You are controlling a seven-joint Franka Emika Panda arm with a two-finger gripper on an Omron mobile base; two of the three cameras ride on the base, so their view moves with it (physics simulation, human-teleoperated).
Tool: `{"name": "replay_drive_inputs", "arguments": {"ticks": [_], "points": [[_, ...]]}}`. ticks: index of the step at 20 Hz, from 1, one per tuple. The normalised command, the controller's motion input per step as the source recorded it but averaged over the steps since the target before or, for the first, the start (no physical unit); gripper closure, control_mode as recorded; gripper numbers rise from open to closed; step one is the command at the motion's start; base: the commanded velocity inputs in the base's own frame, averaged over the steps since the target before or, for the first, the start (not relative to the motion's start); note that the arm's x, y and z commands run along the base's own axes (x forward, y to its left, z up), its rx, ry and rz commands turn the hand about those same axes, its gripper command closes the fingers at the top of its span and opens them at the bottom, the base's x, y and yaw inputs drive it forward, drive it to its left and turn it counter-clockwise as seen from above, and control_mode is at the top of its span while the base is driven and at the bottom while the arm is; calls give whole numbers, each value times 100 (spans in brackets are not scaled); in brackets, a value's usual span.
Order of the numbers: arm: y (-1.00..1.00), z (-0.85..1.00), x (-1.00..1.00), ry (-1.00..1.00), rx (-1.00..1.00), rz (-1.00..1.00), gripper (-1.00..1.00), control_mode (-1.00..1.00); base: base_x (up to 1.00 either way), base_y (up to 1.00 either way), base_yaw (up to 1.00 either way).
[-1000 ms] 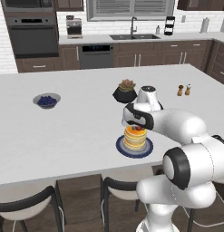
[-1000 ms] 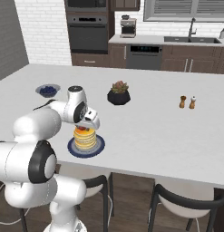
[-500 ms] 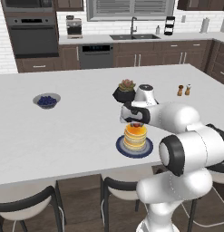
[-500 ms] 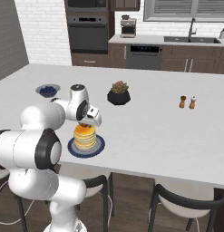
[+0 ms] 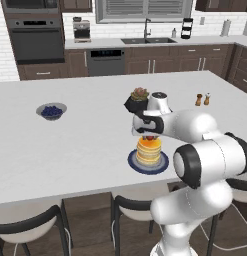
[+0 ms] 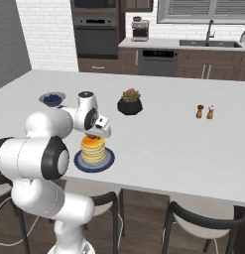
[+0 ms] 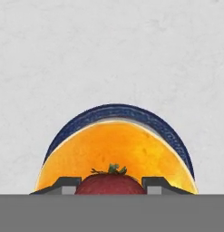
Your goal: Take the strawberry from the fridge and place it on top of the pancake, located on the dining counter.
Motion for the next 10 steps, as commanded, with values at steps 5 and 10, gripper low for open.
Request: {"name": "replay_drive_inputs", "arguments": {"ticks": [5,10], "points": [[0,0,-14,0,0,0,-100,-100,0,0,0],[0,3,-19,0,0,0,-100,-100,0,0,0]]}}
